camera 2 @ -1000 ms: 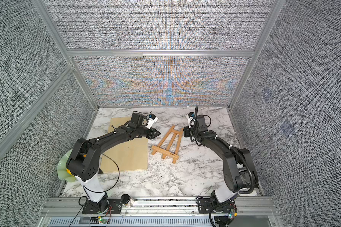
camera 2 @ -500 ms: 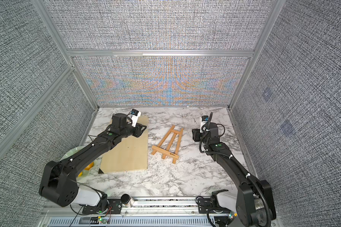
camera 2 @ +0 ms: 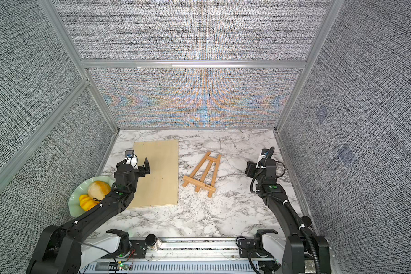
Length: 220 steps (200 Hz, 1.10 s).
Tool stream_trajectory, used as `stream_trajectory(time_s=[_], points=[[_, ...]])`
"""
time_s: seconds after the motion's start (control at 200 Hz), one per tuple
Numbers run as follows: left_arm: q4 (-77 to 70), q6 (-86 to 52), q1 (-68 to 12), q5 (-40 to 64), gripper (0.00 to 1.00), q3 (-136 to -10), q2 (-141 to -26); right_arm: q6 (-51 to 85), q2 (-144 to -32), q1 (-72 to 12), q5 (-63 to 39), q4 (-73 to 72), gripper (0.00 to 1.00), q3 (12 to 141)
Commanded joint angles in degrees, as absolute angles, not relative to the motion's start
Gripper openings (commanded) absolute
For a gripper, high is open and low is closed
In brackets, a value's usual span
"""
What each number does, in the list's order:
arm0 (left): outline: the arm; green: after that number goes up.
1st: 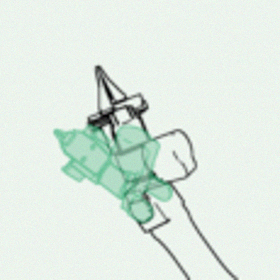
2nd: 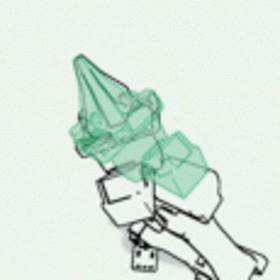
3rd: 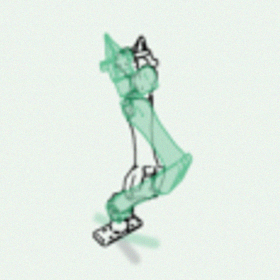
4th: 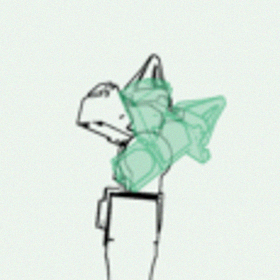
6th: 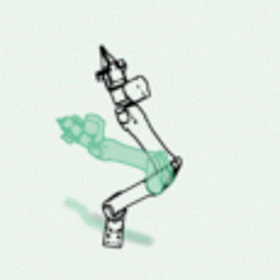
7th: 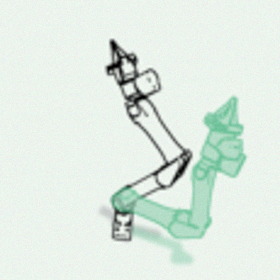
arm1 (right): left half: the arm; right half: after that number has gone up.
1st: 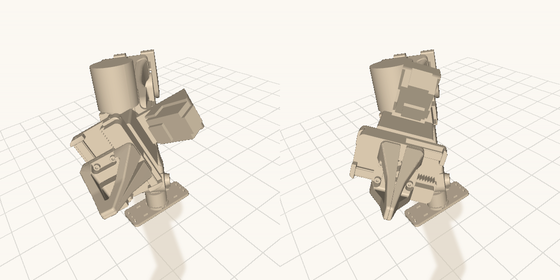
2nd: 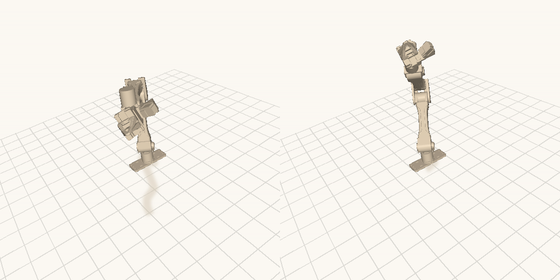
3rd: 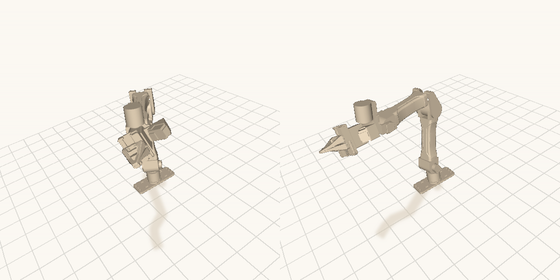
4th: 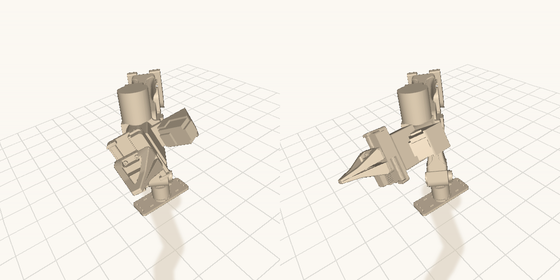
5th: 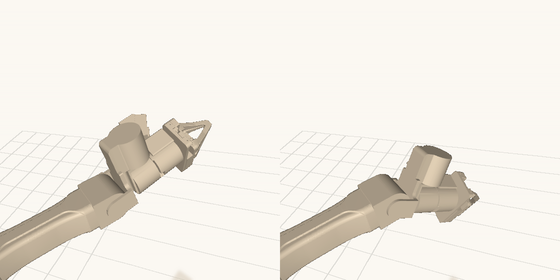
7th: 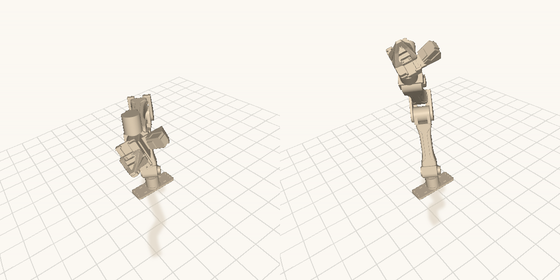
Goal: Disassemble the easel
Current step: Reset both arms
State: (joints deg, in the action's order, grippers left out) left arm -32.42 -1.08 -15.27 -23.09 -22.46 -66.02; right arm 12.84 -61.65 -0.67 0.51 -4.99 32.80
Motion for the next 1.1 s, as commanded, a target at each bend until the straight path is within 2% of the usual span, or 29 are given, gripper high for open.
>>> stream_trajectory(time_s=[0.0,0.135,0.3,0.39,0.615,0.72,0.885,1.096], points=[[-47.1,3.0,-14.8,-30.4,0.99,-18.4,-68.5,12.6,-62.0,-0.2,1.7,-8.2,0.68,32.3],[-64.8,5.4,-13.2,-30.2,0.99,-11.8,-75.4,11.5,-62.5,-0.1,4.5,-15.0,0.68,28.6],[-86.5,7.4,-12.3,-28.7,0.96,-6.5,-86.6,9.0,-64.8,0.1,8.0,-34.3,0.68,19.8],[-84.1,5.3,-11.5,-26.2,0.96,-5.1,-84.1,8.2,-67.4,0.1,8.1,-39.3,0.69,18.4],[-95.4,6.1,-9.2,-17.8,0.94,-2.5,-90.5,5.7,-72.5,0.0,10.2,-43.7,0.69,17.2],[-91.6,5.1,-8.8,-17.1,0.94,-2.9,-89.0,3.9,-75.7,0.2,10.6,-55.3,0.69,13.6],[-91.6,5.2,-8.4,-16.4,0.95,-3.6,-89.7,2.7,-77.1,0.2,10.3,-56.8,0.69,13.5],[-91.6,5.2,-8.3,-16.3,0.95,-3.7,-89.8,2.5,-87.2,1.0,8.4,-71.1,0.69,11.3]])
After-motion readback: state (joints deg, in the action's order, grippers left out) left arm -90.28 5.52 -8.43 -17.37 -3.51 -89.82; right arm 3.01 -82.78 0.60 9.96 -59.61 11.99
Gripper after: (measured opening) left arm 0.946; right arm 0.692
